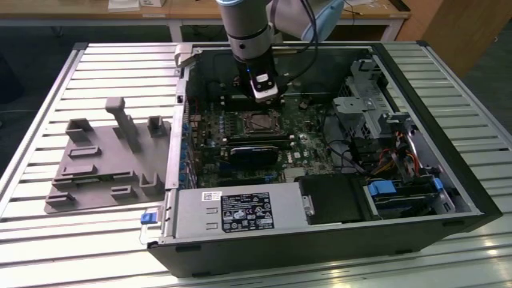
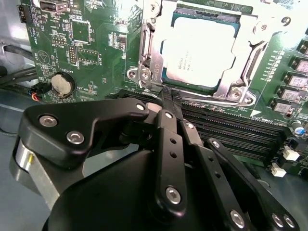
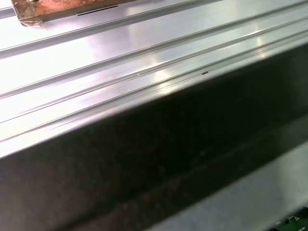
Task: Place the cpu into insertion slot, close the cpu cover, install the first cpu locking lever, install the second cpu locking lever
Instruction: 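Install the first cpu locking lever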
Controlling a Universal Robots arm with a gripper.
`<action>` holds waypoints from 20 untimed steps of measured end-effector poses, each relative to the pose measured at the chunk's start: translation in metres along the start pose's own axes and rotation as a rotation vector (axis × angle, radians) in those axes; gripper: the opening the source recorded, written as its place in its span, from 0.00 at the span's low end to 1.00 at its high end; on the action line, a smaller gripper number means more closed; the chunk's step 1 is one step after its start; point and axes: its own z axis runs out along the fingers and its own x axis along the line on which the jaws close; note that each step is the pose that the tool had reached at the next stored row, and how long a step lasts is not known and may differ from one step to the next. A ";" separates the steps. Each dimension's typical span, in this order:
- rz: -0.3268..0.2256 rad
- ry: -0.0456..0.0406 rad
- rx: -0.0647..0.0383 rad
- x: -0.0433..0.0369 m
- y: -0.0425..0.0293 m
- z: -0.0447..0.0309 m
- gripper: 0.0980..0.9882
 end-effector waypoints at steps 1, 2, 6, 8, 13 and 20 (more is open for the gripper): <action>0.000 0.0000 0.000 0.0000 0.0000 0.0000 0.00; 0.000 -0.0001 0.000 0.0000 0.0000 0.0000 0.00; 0.000 -0.0003 0.000 -0.0005 0.0005 -0.0023 0.00; 0.000 0.0000 0.000 -0.0009 0.0008 -0.0048 0.00; 0.000 0.0002 0.000 -0.0012 0.0012 -0.0064 0.00; 0.034 -0.0057 0.006 0.0006 0.0047 -0.0057 0.00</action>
